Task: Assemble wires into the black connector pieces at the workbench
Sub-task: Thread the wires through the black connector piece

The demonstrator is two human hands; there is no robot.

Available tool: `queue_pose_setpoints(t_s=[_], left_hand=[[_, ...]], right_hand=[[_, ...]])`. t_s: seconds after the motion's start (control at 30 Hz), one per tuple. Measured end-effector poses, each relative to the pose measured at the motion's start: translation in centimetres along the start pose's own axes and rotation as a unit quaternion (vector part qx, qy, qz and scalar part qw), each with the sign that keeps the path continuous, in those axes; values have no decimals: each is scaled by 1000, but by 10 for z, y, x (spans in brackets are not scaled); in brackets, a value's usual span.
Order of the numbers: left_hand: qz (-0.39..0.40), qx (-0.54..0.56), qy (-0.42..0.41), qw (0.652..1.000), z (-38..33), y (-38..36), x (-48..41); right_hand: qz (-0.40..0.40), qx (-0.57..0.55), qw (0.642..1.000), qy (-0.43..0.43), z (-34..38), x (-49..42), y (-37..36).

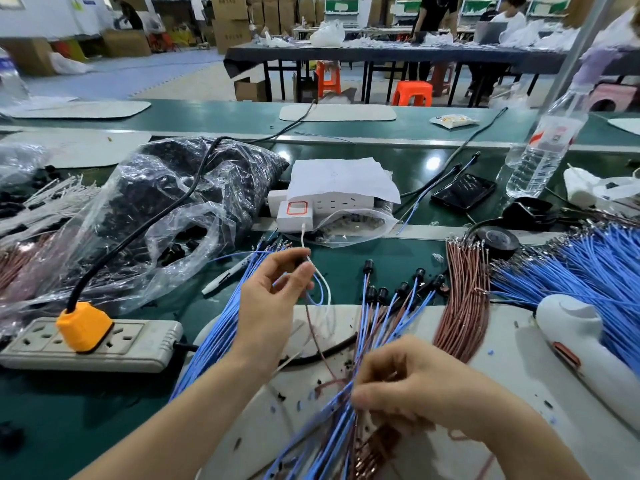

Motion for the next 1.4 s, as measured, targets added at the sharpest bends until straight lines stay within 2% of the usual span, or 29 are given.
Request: queue_pose_setpoints(t_s=[0.1, 0.17, 0.23, 0.37, 0.5, 0.73, 1.03, 1.4], left_hand=[[72, -132, -160, 975, -4, -10, 19], [116, -168, -228, 952, -8, -18, 29], [140, -169, -245, 944, -10, -22, 36], [152, -169, -255, 940, -13, -22, 37], [171, -176, -295, 923, -14, -23, 38], [156, -185, -330, 912, -15, -24, 40], [161, -209, -348, 900, -14, -23, 40], [213, -157, -269, 926, -8, -25, 39]], right_hand=[[-152, -49, 985, 67, -1, -8, -2], [-196, -100, 965, 140, 0, -12, -5], [-206, -132, 951, 187, -1, -14, -7], [-249, -123, 936, 216, -4, -14, -6], [-329, -51, 910, 245, -5, -14, -4], [-402, 73, 862, 300, -7, -13, -7], [-405, 112, 850, 318, -9, -13, -7], [-377, 143, 867, 292, -12, -16, -5]])
Point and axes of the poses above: each hand's wrist, its own x-axis away from the middle knuckle, its own y-axis out of the back of the hand, z = x × y, the point moved 2 cm from there along -x, towards the middle knuckle
